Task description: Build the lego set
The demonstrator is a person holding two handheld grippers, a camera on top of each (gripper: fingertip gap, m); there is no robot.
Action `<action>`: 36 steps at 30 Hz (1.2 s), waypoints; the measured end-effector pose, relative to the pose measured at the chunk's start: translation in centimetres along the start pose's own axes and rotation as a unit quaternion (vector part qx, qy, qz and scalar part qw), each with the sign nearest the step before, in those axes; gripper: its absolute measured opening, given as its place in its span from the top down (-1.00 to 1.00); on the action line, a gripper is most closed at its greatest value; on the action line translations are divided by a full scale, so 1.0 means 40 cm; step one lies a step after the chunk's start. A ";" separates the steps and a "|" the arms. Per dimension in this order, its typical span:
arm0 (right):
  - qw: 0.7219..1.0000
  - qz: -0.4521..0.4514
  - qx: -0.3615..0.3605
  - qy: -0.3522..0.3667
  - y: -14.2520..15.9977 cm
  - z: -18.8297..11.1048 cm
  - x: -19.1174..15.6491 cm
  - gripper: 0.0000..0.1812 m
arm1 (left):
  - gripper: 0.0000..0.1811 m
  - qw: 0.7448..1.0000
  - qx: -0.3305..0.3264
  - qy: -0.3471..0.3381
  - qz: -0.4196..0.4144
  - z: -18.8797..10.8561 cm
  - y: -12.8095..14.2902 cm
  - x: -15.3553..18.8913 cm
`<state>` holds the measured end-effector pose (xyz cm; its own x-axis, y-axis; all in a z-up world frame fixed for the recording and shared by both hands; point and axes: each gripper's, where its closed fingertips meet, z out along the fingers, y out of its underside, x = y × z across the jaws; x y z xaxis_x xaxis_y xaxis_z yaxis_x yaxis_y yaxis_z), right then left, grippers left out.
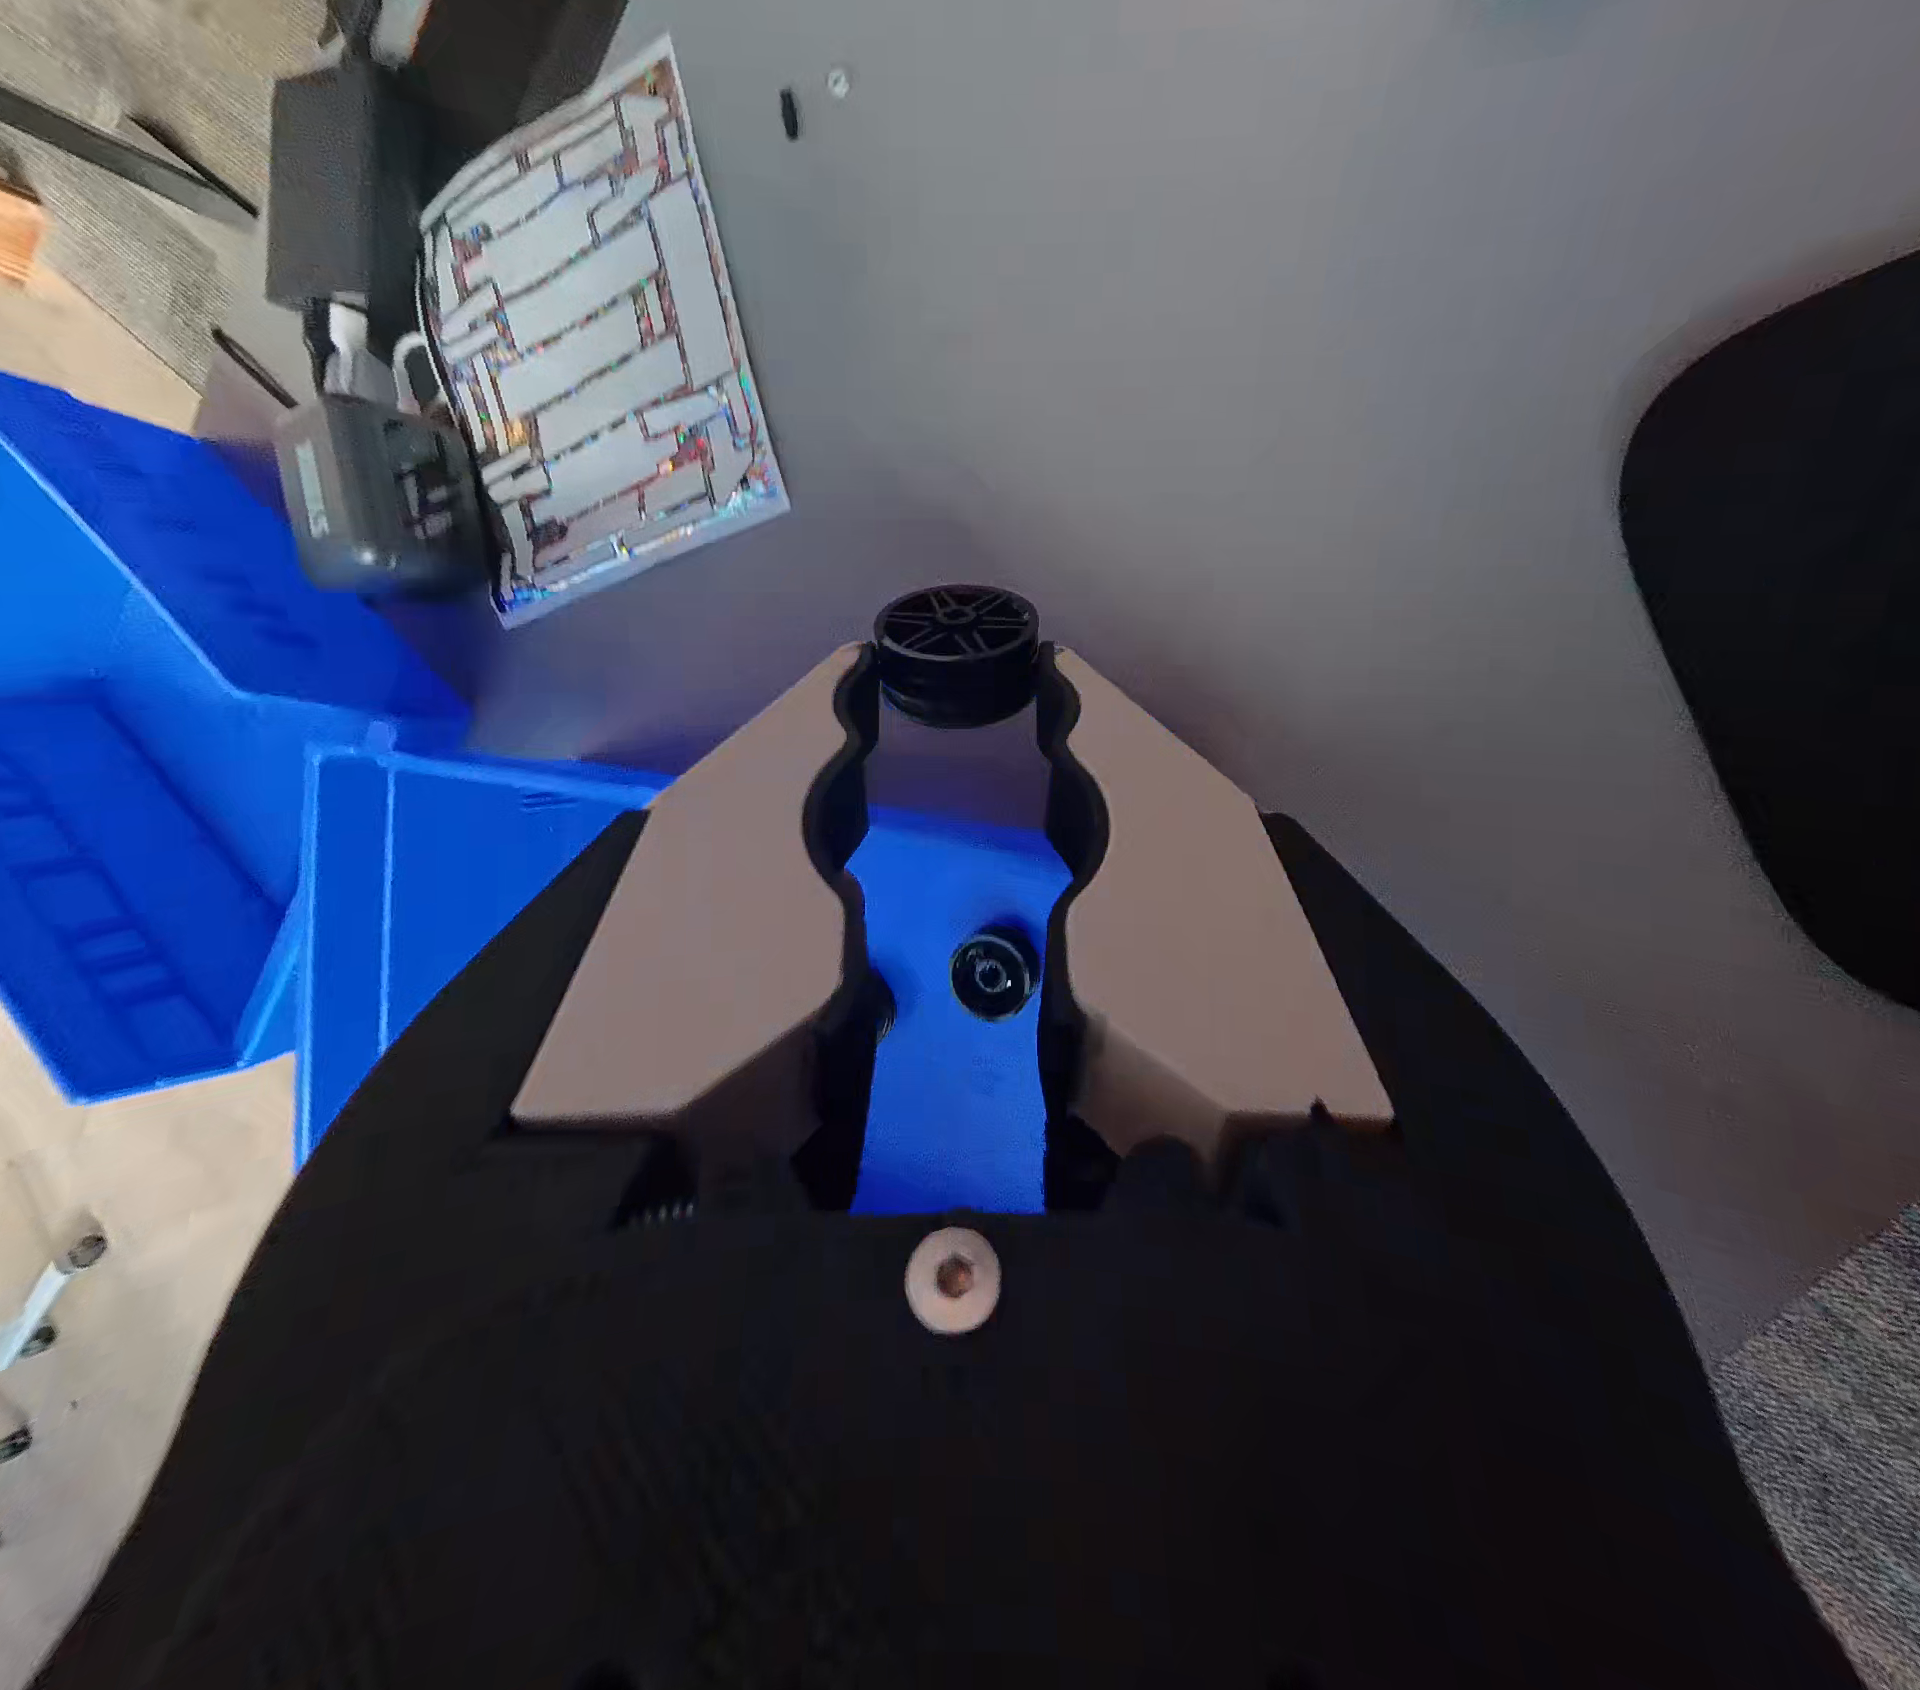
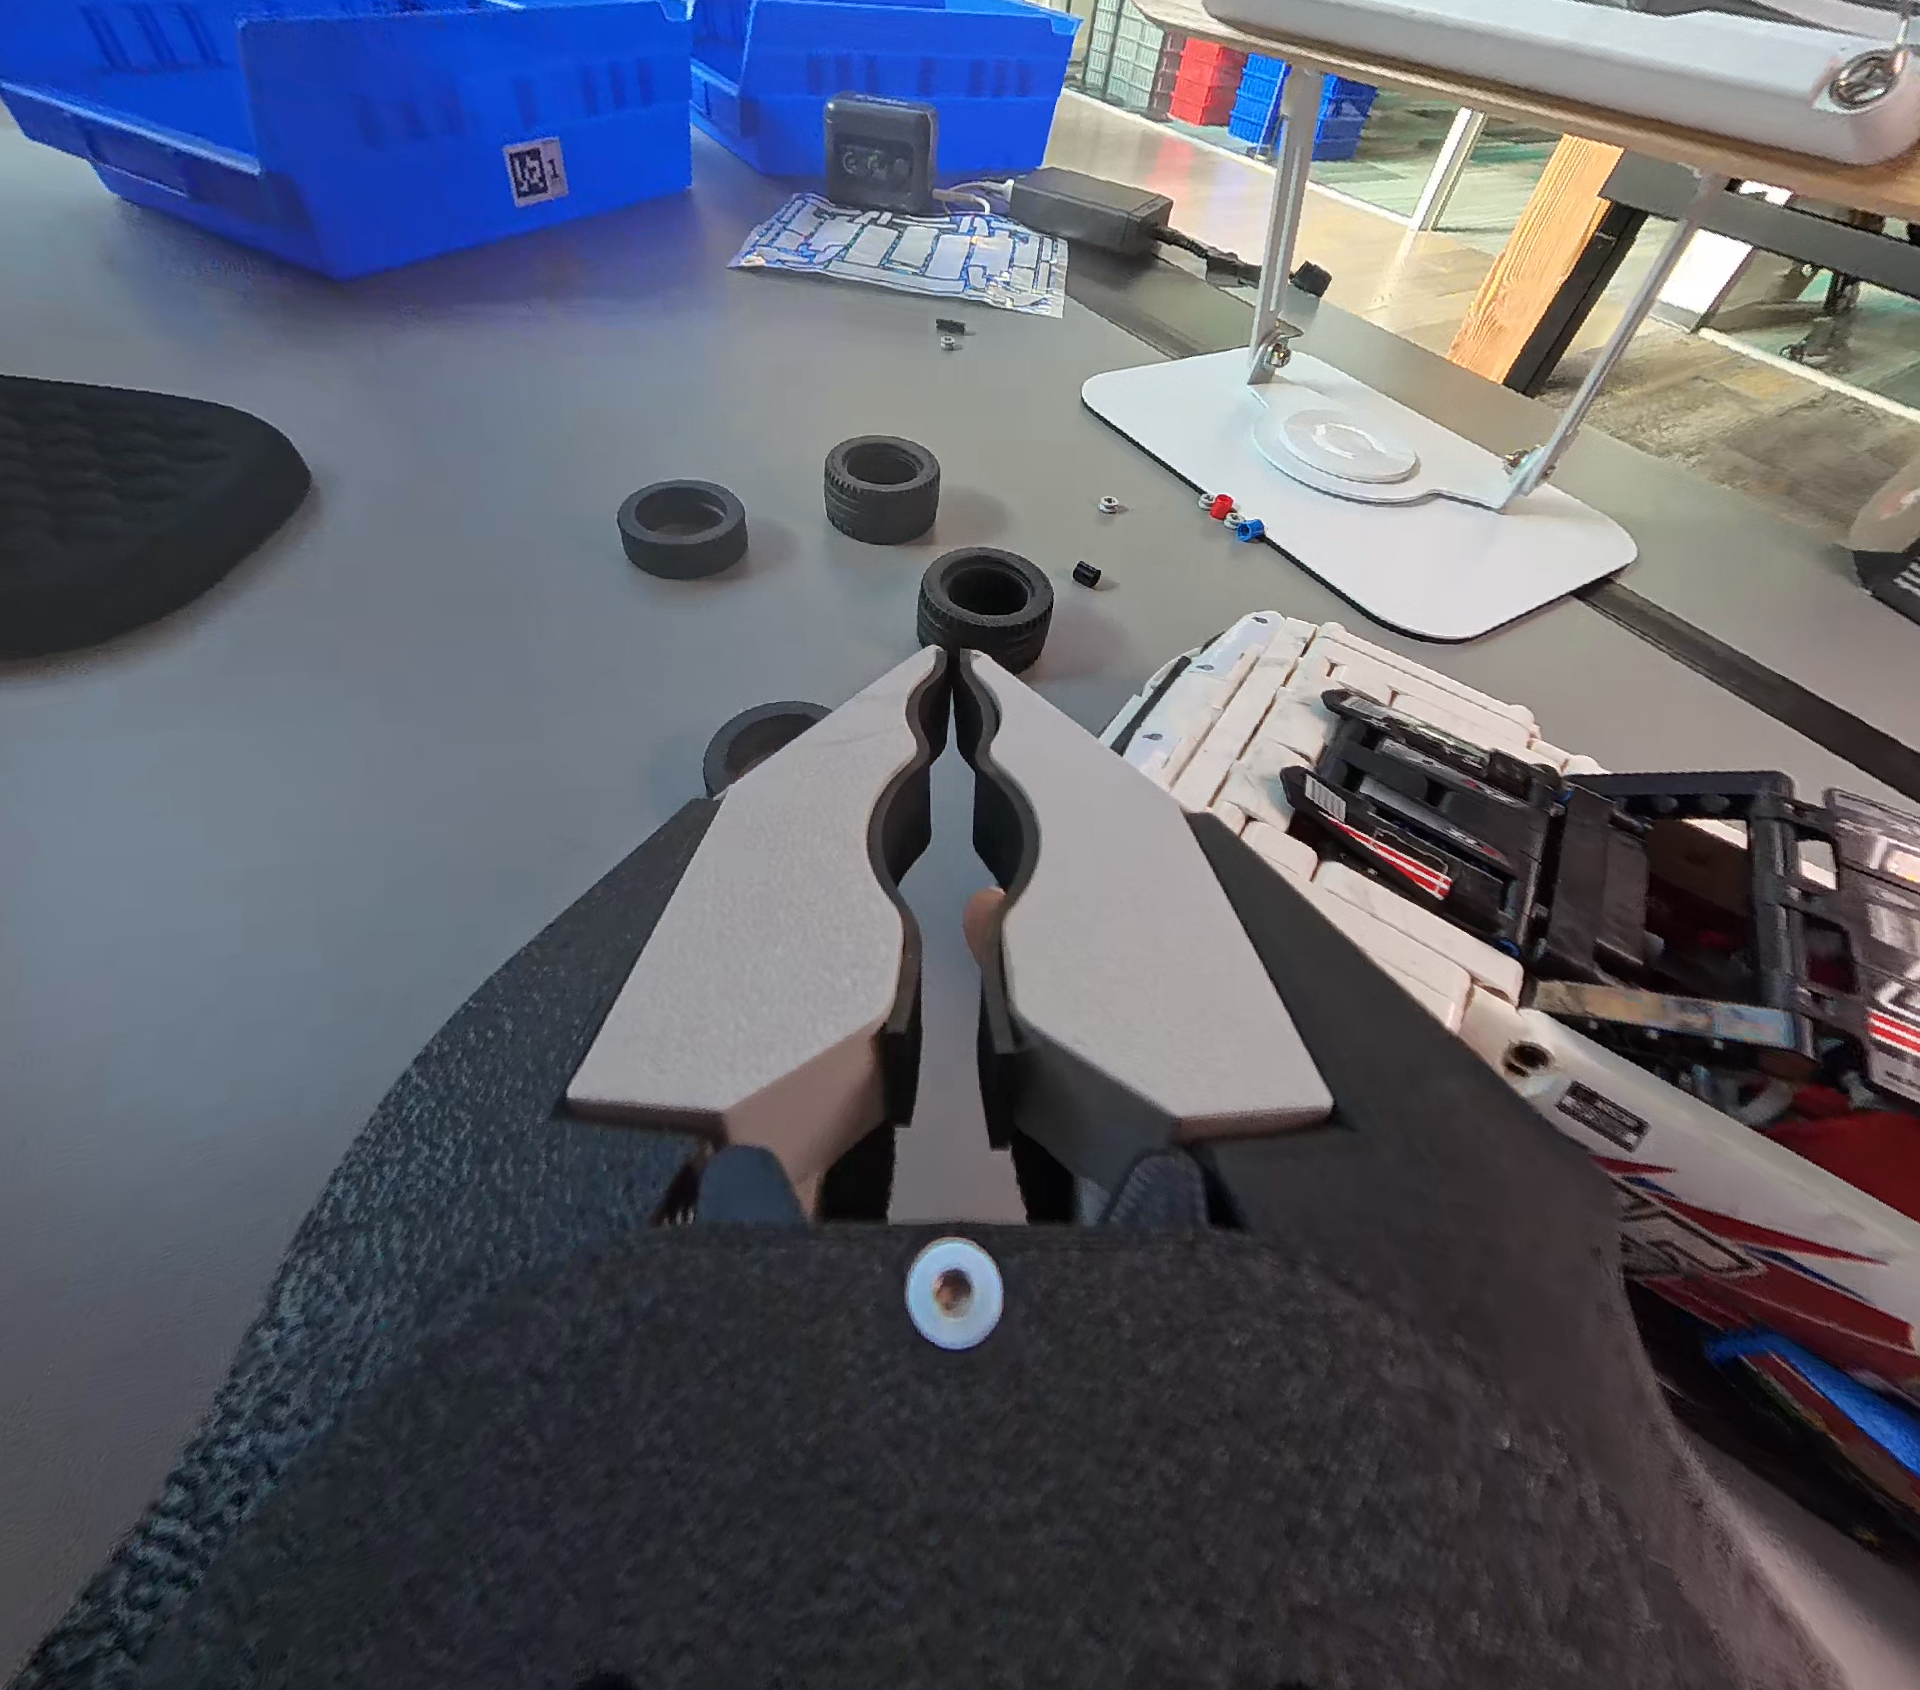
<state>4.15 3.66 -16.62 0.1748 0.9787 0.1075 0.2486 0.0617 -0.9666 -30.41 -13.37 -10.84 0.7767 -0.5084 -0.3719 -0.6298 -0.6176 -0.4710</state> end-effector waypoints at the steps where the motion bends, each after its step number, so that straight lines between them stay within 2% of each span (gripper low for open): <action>1: 1.000 -0.006 -0.001 -0.004 -0.002 0.003 -0.008 1.00 | 0.68 1.000 -0.002 -0.011 0.026 0.004 -0.042 0.022; 3: 1.000 -0.016 -0.001 -0.009 -0.006 0.002 -0.025 1.00 | 0.68 0.997 0.030 0.017 0.063 0.027 -0.141 0.088; 5: 1.000 -0.022 -0.001 -0.014 -0.006 -0.002 -0.040 1.00 | 0.68 0.992 0.065 0.082 0.071 0.072 -0.232 0.170; 8: 0.999 -0.032 -0.007 -0.017 0.001 -0.007 -0.055 1.00 | 0.68 0.982 0.072 0.147 0.099 0.176 -0.317 0.274; 10: 0.999 -0.036 -0.012 -0.020 0.006 -0.007 -0.060 1.00 | 0.68 0.976 0.060 0.176 0.111 0.254 -0.349 0.323; 13: 0.999 -0.039 -0.018 -0.029 0.013 -0.004 -0.069 1.00 | 0.68 0.970 0.029 0.210 0.117 0.340 -0.363 0.362; 18: 0.997 -0.055 -0.028 -0.035 0.017 -0.009 -0.074 1.00 | 0.68 0.965 -0.006 0.231 0.122 0.396 -0.355 0.378; 28: 0.997 -0.059 -0.018 -0.041 -0.001 -0.029 -0.077 1.00 | 0.66 0.962 0.015 0.253 0.101 0.401 -0.343 0.381; 36: 0.998 -0.045 -0.021 -0.042 0.007 -0.025 -0.074 1.00 | 0.50 0.961 0.084 0.261 0.033 0.371 -0.339 0.361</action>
<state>4.66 0.58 -16.99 0.0694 0.9825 0.1726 0.3000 0.1444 -0.9430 -10.49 -3.42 -21.71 0.5960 -0.8025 0.0265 -0.6336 -0.4904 -0.5984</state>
